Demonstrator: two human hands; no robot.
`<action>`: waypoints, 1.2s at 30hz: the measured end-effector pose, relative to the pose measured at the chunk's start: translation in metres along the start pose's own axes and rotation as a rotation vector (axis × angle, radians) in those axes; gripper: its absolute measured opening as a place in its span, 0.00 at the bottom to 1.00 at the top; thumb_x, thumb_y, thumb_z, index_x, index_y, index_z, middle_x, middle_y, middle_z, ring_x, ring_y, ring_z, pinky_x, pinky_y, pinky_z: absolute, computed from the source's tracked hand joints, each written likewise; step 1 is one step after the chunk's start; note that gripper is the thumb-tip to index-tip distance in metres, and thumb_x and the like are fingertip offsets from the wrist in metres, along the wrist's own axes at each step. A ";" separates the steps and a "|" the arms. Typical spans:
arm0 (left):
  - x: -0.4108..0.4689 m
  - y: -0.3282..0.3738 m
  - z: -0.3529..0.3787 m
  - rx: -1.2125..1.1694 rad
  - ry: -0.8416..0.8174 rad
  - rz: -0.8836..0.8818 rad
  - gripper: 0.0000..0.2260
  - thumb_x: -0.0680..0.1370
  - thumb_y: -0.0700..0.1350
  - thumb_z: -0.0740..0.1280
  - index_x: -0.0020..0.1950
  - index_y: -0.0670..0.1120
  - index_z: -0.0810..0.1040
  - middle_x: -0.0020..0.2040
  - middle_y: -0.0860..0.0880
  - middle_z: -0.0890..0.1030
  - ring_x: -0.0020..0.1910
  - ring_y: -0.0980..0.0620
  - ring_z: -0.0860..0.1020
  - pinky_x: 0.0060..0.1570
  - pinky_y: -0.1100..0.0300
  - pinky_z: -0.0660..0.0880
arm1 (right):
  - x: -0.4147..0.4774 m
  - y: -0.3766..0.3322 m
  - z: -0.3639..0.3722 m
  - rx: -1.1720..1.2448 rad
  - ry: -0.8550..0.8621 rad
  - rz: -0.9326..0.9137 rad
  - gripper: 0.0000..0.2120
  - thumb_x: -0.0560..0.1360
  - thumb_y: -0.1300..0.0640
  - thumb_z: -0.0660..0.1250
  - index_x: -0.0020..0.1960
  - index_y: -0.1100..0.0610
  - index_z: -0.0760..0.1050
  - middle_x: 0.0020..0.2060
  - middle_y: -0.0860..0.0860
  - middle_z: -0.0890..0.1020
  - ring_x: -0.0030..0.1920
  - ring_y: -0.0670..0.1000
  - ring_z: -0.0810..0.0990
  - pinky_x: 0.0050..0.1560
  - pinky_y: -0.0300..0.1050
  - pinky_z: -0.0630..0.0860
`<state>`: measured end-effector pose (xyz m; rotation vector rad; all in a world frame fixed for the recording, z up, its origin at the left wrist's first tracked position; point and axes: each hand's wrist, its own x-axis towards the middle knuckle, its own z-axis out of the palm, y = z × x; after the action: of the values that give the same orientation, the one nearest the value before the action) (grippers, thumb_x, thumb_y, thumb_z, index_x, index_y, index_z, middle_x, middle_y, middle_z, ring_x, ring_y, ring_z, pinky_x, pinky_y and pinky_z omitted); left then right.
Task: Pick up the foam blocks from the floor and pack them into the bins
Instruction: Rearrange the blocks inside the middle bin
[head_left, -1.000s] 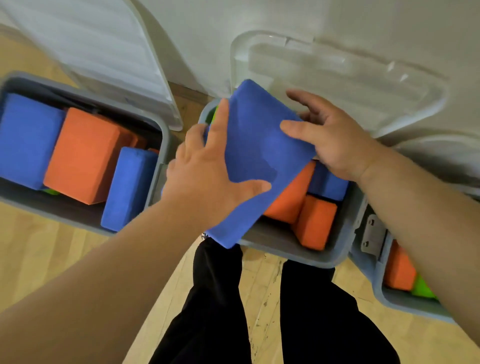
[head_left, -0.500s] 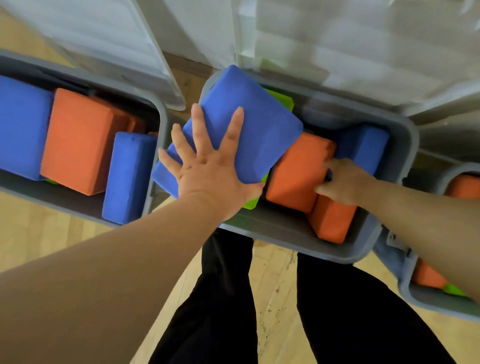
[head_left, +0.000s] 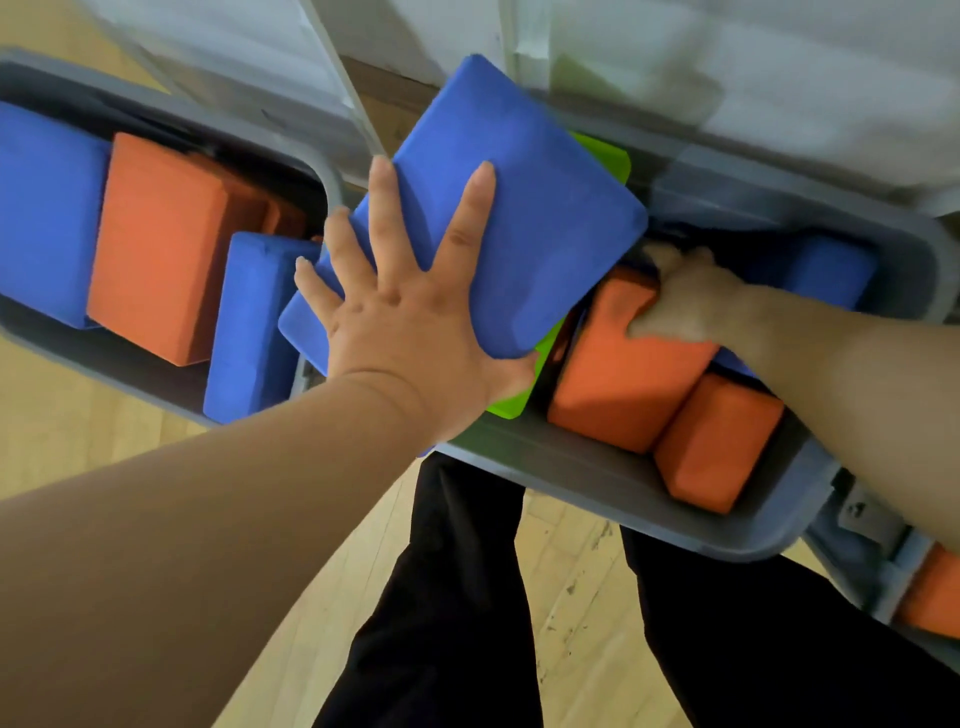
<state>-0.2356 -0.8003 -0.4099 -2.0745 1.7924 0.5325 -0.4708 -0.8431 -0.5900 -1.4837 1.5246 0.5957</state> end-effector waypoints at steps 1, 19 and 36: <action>-0.001 0.002 0.000 0.007 0.000 0.002 0.58 0.60 0.75 0.68 0.75 0.70 0.28 0.80 0.45 0.32 0.79 0.30 0.44 0.73 0.26 0.47 | -0.004 0.003 -0.005 0.016 -0.014 -0.002 0.53 0.68 0.44 0.79 0.83 0.45 0.51 0.76 0.62 0.59 0.70 0.65 0.71 0.67 0.51 0.71; -0.007 0.014 -0.013 0.095 -0.180 0.002 0.58 0.66 0.78 0.65 0.70 0.65 0.18 0.77 0.42 0.24 0.79 0.28 0.39 0.73 0.25 0.47 | -0.221 0.008 0.010 0.356 0.403 0.280 0.54 0.72 0.38 0.72 0.80 0.36 0.33 0.69 0.58 0.65 0.67 0.65 0.71 0.63 0.61 0.71; 0.006 -0.001 -0.003 0.108 -0.015 0.117 0.56 0.65 0.82 0.60 0.76 0.64 0.25 0.80 0.41 0.29 0.79 0.28 0.42 0.72 0.24 0.46 | -0.118 -0.010 0.090 0.303 0.506 0.292 0.48 0.74 0.37 0.65 0.82 0.40 0.37 0.66 0.63 0.69 0.63 0.68 0.71 0.64 0.62 0.70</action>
<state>-0.2333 -0.8062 -0.4101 -1.8990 1.8988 0.4705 -0.4517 -0.7083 -0.5314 -1.2373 2.1394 0.1352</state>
